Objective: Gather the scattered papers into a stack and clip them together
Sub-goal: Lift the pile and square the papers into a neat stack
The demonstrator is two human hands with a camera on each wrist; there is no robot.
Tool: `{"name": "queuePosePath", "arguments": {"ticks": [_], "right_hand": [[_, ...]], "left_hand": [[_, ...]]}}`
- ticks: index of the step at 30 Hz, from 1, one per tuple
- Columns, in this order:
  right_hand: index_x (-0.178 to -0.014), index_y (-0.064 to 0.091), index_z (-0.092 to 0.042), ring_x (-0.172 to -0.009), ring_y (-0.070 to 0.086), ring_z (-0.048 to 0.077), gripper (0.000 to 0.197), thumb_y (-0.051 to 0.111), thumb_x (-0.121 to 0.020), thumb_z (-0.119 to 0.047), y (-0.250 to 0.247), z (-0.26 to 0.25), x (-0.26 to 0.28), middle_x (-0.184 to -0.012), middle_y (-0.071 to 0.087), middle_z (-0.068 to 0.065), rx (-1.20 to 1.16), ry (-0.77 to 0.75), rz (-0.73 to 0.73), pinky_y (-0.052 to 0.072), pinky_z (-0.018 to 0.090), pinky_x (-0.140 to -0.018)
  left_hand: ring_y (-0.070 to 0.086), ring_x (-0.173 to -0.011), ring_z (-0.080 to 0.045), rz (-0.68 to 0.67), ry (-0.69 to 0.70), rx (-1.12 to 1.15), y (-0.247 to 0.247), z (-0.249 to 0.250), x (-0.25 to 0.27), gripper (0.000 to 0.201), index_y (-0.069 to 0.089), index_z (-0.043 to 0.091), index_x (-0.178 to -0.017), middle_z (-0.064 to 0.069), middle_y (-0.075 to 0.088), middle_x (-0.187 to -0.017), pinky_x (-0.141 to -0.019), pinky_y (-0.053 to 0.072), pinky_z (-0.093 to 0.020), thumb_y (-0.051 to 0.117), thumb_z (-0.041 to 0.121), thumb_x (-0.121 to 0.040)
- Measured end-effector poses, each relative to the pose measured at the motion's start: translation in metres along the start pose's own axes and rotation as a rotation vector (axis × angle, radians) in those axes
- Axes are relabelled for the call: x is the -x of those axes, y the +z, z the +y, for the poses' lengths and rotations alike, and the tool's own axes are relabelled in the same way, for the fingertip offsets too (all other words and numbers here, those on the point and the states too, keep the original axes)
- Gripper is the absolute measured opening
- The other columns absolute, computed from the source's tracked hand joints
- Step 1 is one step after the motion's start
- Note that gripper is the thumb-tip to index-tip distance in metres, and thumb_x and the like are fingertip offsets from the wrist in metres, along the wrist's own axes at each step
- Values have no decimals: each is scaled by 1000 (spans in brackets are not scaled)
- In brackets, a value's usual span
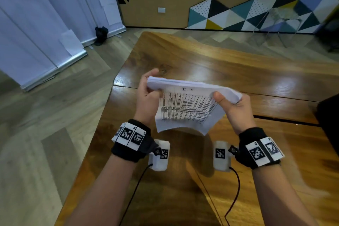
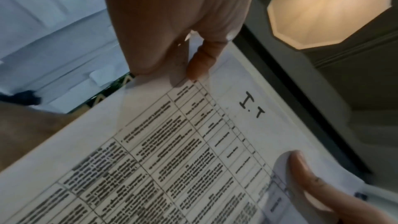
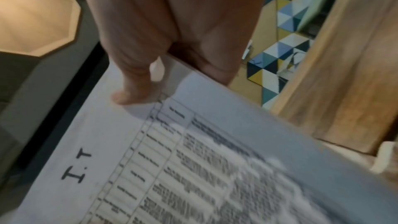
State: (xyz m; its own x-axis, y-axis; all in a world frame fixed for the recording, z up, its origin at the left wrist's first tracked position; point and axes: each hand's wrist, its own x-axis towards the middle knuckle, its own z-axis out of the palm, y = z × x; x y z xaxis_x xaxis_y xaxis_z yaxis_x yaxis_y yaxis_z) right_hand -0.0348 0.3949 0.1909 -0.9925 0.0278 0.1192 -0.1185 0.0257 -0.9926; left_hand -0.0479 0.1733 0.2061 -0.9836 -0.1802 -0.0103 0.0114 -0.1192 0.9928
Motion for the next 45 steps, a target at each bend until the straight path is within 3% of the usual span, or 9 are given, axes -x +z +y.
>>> {"name": "queuePosePath", "arguments": {"ticks": [6, 10, 15, 18, 22, 26, 32, 35, 45], "right_hand": [[-93, 70, -20, -77, 69, 2, 14, 68, -82, -11, 7, 14, 2, -79, 76, -13, 26, 129, -62, 51, 14, -66], [-88, 69, -18, -68, 69, 2, 5, 66, -84, -16, 9, 16, -3, -71, 74, -12, 65, 189, 17, 51, 18, -64], [-87, 71, -7, -73, 70, 25, 16, 63, -87, -20, 18, -7, -2, -83, 74, 12, 188, 110, -11, 54, 38, -70], [-79, 70, -12, -67, 60, 45, 16, 64, -85, -25, 30, -25, -3, -80, 66, 31, 234, -31, -79, 49, 49, -58], [-82, 70, -7, -70, 65, 43, 26, 66, -83, -33, 18, -19, -6, -82, 68, 30, 257, -51, -137, 49, 51, -61], [-75, 67, -10, -57, 60, 31, 33, 60, -80, -42, -21, 17, 6, -68, 66, 20, 448, 80, -205, 42, 36, -51], [-79, 70, -27, -60, 60, 6, 9, 65, -85, -31, -46, 57, 18, -71, 70, -2, 328, 220, -85, 46, 31, -65], [-91, 72, -23, -77, 70, 14, 47, 80, -55, -54, -45, 68, 20, -84, 76, 0, 48, 338, 11, 57, 35, -72], [-86, 72, -26, -80, 65, -1, 28, 64, -82, 1, -26, 41, 14, -86, 74, -15, 80, 149, -26, 51, 14, -67]], "left_hand": [[60, -53, 12, 46, -149, -171, 4, -13, 4, 35, 61, 4, -97, 3, 59, -75, -46, 44, -5, 42, -18, -77], [60, -72, -9, 27, -88, -245, 1, -7, 2, 26, 60, 7, -96, 1, 60, -79, -58, 51, -14, 49, -8, -77], [48, -115, -9, -69, 534, -1020, 2, 17, 5, 45, 55, 23, -116, 10, 57, -116, -104, 25, -32, 65, 34, -73], [58, -107, -13, -279, 576, -1272, 16, 28, 3, 32, 64, 26, -97, 11, 67, -91, -106, 15, -37, 59, 49, -76], [66, -73, -23, -232, 440, -1068, 7, 23, -4, 14, 66, 20, -76, 5, 65, -60, -69, 46, -32, 64, 34, -76], [52, -50, 13, -130, 205, -538, -34, 21, -15, 15, 65, 28, -61, 24, 61, -49, -53, 44, -14, 69, 17, -72], [57, -46, 7, -29, 54, -326, -70, 1, -13, 24, 63, 19, -68, 19, 65, -48, -50, 48, -12, 65, -1, -81], [63, -54, -1, 91, -42, -209, -75, -20, -11, 14, 65, 20, -71, 13, 70, -57, -62, 51, -25, 68, 6, -77], [62, -60, 9, 90, -16, -350, -72, -56, -6, 16, 66, 11, -81, 4, 65, -74, -54, 48, -9, 66, -5, -77]]}}
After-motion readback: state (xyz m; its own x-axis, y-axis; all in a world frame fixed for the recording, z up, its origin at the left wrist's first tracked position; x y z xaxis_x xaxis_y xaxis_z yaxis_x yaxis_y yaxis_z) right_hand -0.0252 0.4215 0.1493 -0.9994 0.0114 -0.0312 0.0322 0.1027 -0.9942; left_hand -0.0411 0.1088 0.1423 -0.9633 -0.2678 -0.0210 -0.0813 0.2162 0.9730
